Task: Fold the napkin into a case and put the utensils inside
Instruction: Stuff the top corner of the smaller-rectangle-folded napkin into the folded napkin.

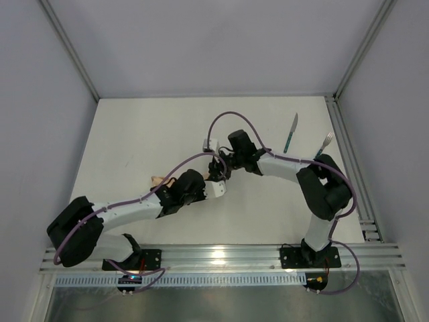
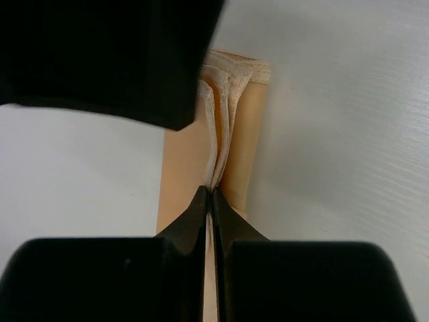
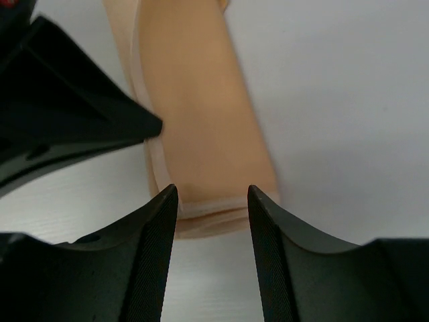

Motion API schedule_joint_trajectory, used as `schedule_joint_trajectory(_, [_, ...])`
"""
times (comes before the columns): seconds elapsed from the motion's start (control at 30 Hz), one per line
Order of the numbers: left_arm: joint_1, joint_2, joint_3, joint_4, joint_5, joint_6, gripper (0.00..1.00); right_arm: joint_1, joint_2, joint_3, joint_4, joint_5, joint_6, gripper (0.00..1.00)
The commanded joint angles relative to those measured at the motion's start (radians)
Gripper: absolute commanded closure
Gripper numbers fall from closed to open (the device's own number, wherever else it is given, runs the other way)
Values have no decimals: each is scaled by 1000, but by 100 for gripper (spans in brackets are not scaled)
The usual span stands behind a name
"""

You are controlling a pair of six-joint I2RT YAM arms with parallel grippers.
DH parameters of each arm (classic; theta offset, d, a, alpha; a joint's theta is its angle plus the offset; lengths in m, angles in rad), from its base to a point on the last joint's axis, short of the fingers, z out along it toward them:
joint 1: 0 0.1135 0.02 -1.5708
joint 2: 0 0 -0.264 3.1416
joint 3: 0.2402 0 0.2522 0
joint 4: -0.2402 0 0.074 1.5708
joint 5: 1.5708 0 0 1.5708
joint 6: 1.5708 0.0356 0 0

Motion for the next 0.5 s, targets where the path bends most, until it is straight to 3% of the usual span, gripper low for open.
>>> schedule_joint_trajectory(0.0, [6,-40,-29,78,-43,-1,100,2,-35,-83,0,-74,-78,50])
schedule_joint_trajectory(0.1, [6,-37,-28,106,-54,-7,100,34,-35,-115,1,-64,-95,50])
schedule_joint_trajectory(0.17, [6,-35,-27,109,-49,-8,100,40,-46,-150,116,-51,-66,49])
schedule_joint_trajectory(0.33, [6,-43,-35,101,-17,1,100,52,-57,-181,175,-16,-59,50])
schedule_joint_trajectory(0.47, [5,-56,-52,87,0,5,100,-6,-122,-147,45,-66,-110,50])
